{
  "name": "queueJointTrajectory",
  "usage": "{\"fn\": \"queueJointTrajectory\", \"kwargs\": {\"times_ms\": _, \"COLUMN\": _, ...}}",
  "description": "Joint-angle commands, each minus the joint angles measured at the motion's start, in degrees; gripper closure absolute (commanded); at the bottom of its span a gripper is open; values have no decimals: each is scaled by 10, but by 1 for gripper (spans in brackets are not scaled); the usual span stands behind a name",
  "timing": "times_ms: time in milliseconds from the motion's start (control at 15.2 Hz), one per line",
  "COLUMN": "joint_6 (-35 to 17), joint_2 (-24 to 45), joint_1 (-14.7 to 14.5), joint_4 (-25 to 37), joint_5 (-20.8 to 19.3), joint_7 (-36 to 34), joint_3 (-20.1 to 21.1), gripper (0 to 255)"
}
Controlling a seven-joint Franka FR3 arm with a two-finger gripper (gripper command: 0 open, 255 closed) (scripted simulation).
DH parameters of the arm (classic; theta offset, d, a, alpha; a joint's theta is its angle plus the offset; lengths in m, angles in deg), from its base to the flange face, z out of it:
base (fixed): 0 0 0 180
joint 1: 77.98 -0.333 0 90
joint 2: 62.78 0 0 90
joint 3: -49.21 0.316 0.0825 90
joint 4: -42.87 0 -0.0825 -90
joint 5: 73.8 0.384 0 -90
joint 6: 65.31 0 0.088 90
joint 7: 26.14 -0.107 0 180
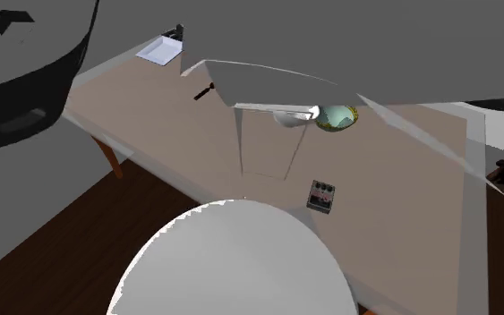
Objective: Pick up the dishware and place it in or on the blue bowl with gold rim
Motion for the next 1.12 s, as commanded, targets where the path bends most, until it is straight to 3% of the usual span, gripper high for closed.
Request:
{"fn": "queueJointTrajectory", "kwargs": {"times_ms": 0, "joint_6": 9, "joint_2": 21, "joint_1": 10, "joint_4": 33, "joint_5": 5, "joint_7": 29, "joint_3": -14, "gripper": 255}}
{"fn": "queueJointTrajectory", "kwargs": {"times_ms": 528, "joint_6": 55, "joint_2": 143, "joint_1": 55, "joint_4": 204, "joint_5": 47, "joint_7": 134, "joint_3": -53, "gripper": 255}}
{"fn": "queueJointTrajectory", "kwargs": {"times_ms": 924, "joint_6": 114, "joint_2": 256, "joint_1": 103, "joint_4": 376, "joint_5": 88, "joint_7": 204, "joint_3": -68, "gripper": 255}}
{"fn": "queueJointTrajectory", "kwargs": {"times_ms": 1056, "joint_6": 100, "joint_2": 258, "joint_1": 104, "joint_4": 364, "joint_5": 88, "joint_7": 203, "joint_3": -67, "gripper": 255}}
